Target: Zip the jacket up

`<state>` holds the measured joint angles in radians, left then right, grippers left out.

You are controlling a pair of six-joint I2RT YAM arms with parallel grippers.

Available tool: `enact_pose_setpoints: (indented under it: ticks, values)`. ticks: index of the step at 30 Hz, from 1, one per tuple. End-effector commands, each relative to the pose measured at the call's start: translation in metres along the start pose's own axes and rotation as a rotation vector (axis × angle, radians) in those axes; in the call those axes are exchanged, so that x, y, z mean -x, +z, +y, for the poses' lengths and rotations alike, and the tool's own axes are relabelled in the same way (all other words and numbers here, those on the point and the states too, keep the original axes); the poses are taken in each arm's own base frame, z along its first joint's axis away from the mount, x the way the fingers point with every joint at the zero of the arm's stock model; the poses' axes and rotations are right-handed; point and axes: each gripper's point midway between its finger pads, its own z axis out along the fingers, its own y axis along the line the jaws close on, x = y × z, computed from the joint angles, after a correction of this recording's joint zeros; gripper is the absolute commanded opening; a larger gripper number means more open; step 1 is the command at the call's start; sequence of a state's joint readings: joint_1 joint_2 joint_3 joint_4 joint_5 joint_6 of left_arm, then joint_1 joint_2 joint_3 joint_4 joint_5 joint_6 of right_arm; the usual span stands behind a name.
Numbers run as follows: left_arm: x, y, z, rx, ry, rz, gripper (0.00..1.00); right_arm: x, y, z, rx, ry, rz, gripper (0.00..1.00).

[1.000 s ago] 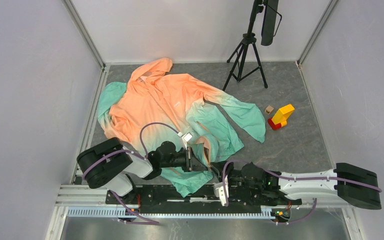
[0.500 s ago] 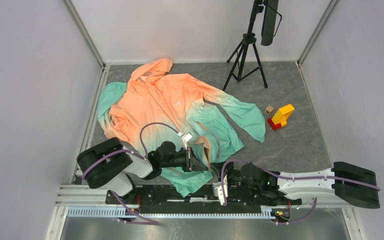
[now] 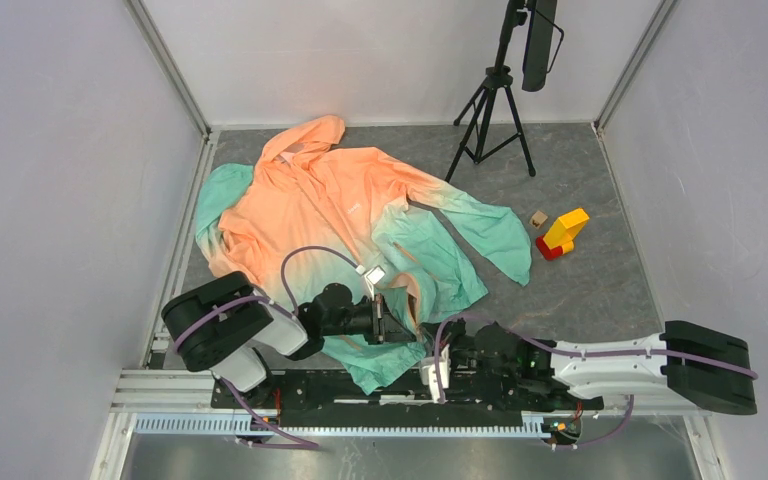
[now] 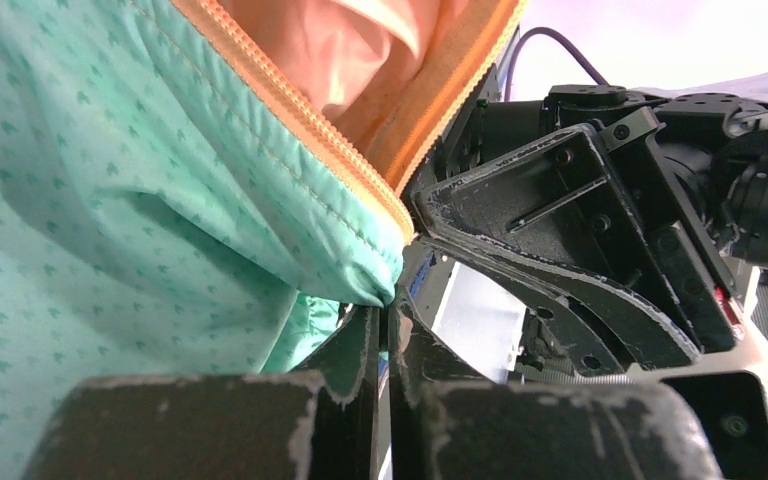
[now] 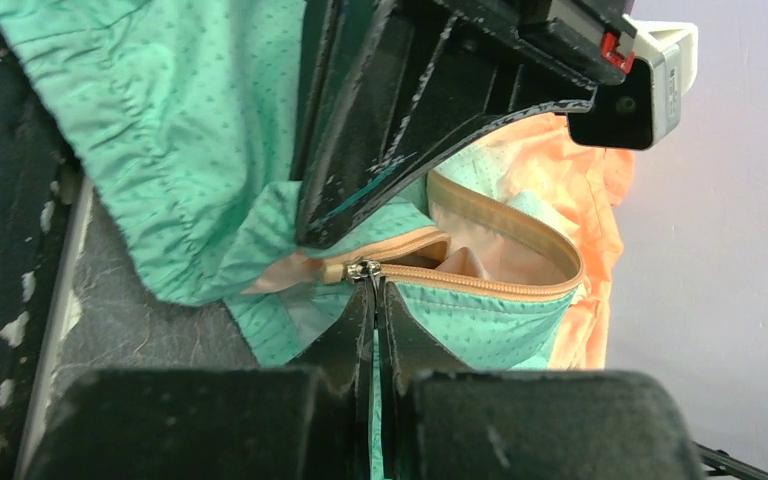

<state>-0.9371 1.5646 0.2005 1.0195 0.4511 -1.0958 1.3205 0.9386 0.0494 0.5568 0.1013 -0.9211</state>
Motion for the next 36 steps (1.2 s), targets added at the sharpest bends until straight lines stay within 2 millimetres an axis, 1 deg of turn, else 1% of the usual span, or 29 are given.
enact_pose_setpoints:
  ticks: [1,3,7,10,13,14,16,18,20,23,26,31,35,36]
  values:
    - [0.002,0.003,-0.007,-0.016,-0.032,0.006,0.02,0.012,0.009,-0.032,-0.077,0.114,0.029,0.00]
    - [0.001,0.003,-0.006,-0.011,-0.034,0.006,0.02,0.014,0.012,-0.036,-0.086,0.146,0.037,0.00]
    - [0.001,0.003,-0.004,0.002,-0.037,0.005,0.02,0.019,0.013,-0.040,-0.102,0.184,0.018,0.00]
    - [0.000,0.002,0.003,0.043,-0.051,0.009,0.02,0.021,0.013,-0.047,-0.124,0.205,0.017,0.00]
    - [-0.002,0.002,0.007,0.065,-0.063,0.013,0.02,0.021,0.014,-0.059,-0.161,0.227,0.043,0.00]
    - [-0.002,0.002,0.008,0.071,-0.065,0.016,0.02,0.019,0.013,-0.064,-0.186,0.241,0.057,0.00]
    - [-0.004,0.003,0.009,0.093,-0.069,0.027,0.02,0.014,0.010,-0.080,-0.281,0.291,0.090,0.00]
    - [-0.006,0.004,0.007,0.107,-0.064,0.031,0.02,0.012,0.011,-0.088,-0.319,0.311,0.114,0.00]
    - [-0.007,0.005,0.001,0.105,-0.066,0.036,0.02,0.012,0.014,-0.093,-0.323,0.289,0.130,0.00]
    - [-0.008,0.008,-0.007,0.111,-0.060,0.045,0.02,0.018,0.020,-0.105,-0.328,0.278,0.121,0.00]
    - [-0.012,0.006,-0.005,0.140,-0.063,0.038,0.02,0.020,0.022,-0.118,-0.346,0.284,0.121,0.00]
    - [-0.017,-0.004,-0.002,0.181,-0.075,0.010,0.02,0.010,0.023,-0.139,-0.381,0.331,0.153,0.00]
    - [-0.020,-0.005,-0.010,0.186,-0.050,0.009,0.02,0.006,0.029,-0.163,-0.400,0.360,0.130,0.00]
    - [-0.020,-0.005,-0.011,0.189,-0.046,0.006,0.02,0.006,0.033,-0.167,-0.389,0.366,0.114,0.00]
